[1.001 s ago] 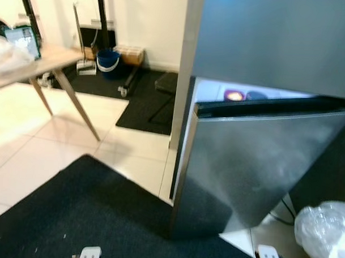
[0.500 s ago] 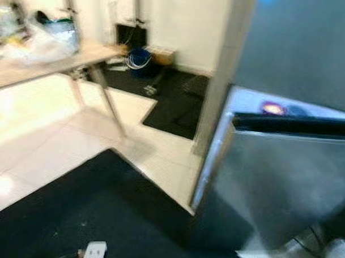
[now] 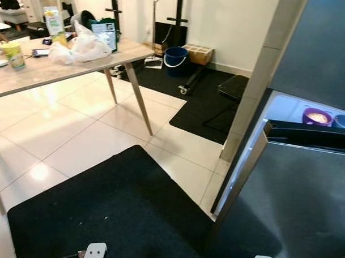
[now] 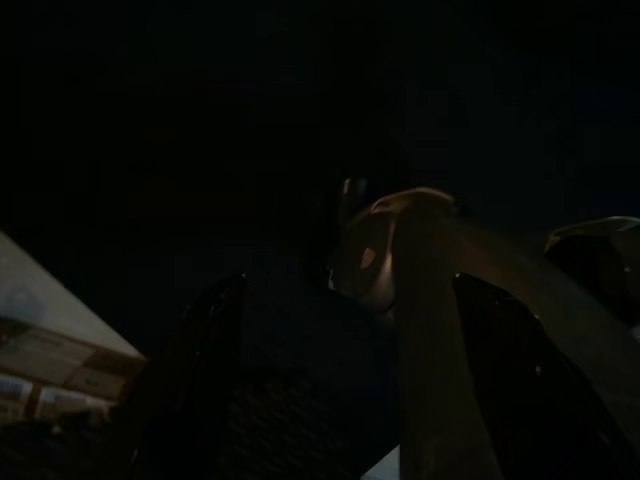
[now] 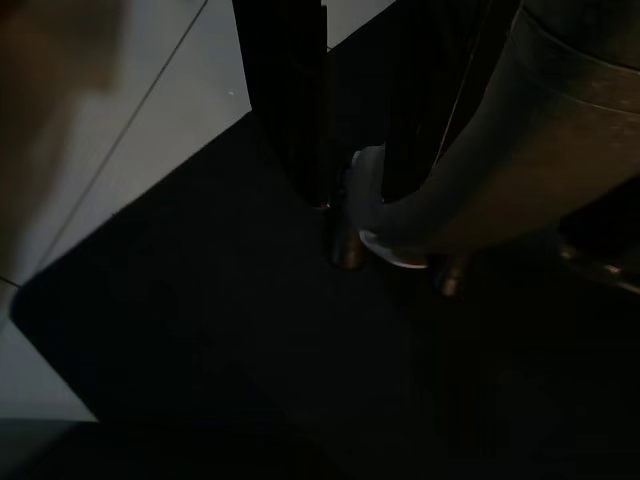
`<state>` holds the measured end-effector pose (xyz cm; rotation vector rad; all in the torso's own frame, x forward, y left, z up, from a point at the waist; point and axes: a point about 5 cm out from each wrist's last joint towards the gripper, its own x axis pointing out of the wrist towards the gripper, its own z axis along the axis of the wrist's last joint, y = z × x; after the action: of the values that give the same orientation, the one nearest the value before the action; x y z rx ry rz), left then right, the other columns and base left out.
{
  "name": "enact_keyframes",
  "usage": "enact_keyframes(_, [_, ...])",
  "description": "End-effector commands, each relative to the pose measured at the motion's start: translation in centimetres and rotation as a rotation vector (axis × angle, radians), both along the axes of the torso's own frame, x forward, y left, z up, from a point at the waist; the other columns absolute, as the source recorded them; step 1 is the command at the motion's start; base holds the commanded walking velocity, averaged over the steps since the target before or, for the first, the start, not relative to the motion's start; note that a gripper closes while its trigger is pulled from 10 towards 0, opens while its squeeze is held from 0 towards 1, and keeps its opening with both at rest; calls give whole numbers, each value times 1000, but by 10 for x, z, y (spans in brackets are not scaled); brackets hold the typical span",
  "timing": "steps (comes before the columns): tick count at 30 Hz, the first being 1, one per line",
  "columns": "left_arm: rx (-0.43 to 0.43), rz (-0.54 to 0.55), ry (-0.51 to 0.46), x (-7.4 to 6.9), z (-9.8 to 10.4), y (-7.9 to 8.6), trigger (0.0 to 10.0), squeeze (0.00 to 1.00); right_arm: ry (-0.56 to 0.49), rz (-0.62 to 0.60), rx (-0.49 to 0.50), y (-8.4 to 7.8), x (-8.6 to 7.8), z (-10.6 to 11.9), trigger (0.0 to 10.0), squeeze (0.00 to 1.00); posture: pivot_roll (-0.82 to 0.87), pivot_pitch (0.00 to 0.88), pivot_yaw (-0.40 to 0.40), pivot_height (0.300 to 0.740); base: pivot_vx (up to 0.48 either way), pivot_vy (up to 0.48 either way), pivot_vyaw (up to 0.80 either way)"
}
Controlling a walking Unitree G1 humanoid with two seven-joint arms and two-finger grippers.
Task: Restocking fridge
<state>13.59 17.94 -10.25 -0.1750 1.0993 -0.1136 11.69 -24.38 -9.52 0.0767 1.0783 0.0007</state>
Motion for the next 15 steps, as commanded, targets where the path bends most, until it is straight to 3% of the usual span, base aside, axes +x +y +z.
enact_keyframes(1, [26,-4,22,-5,-1,9,10000,0,8,-10,-12,-1,0,0,10000,0,33,0,-16,740,0,0,0])
enact_keyframes(6, [54,5,33,-9,-2,13,10000,0,-8,-34,-35,-2,3,1,10000,0,30,0,-17,740,0,0,0])
enact_keyframes(15, [43,3,26,-5,-2,6,10000,0,-14,-31,-44,-1,7,1,10000,0,26,0,-19,740,0,0,0])
